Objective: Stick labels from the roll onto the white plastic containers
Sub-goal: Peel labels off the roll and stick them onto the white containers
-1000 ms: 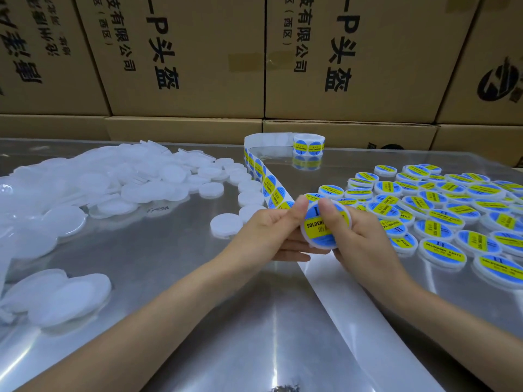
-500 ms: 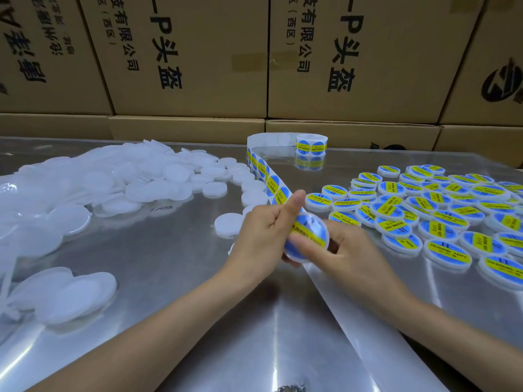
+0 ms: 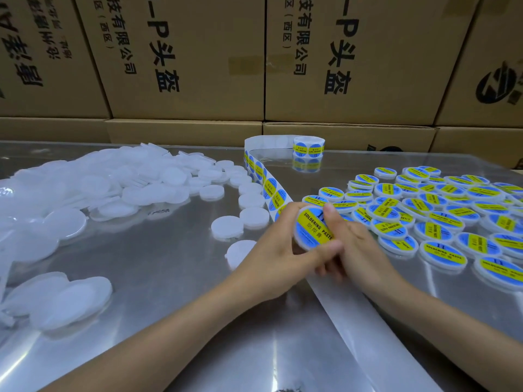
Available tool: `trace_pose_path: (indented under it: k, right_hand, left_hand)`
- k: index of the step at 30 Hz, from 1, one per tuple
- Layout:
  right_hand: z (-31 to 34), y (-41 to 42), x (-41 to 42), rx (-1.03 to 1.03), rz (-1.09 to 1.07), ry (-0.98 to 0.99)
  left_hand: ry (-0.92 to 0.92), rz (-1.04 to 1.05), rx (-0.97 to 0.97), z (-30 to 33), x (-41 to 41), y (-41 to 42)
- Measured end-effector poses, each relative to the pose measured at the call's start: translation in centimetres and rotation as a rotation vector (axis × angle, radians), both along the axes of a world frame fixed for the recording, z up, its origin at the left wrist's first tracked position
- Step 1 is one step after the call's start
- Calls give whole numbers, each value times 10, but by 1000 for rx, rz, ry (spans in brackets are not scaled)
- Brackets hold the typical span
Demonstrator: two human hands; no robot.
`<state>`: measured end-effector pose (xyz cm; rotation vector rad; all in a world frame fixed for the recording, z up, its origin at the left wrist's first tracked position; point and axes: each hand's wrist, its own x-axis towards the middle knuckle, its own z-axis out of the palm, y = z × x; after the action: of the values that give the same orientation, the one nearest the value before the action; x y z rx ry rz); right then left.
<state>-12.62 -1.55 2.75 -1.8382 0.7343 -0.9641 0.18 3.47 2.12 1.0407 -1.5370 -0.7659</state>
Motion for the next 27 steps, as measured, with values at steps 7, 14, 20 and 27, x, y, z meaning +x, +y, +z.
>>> trace_pose_path:
  k: [7,14,20,27]
  right_hand:
    - [2,-12,-3,44,33,-42]
    - [-8,-35,-9,80,-113,-46]
    - [-11,-66,-30,25,-370,216]
    - [-13,-60,-35,-310,-532,547]
  left_hand:
    - [14,12,53,0,9,-4]
    - [-181,308,43,0,35,-13]
    - [-804,610,36,-9,68,-19]
    - [-890,627,159,-13,72,-19]
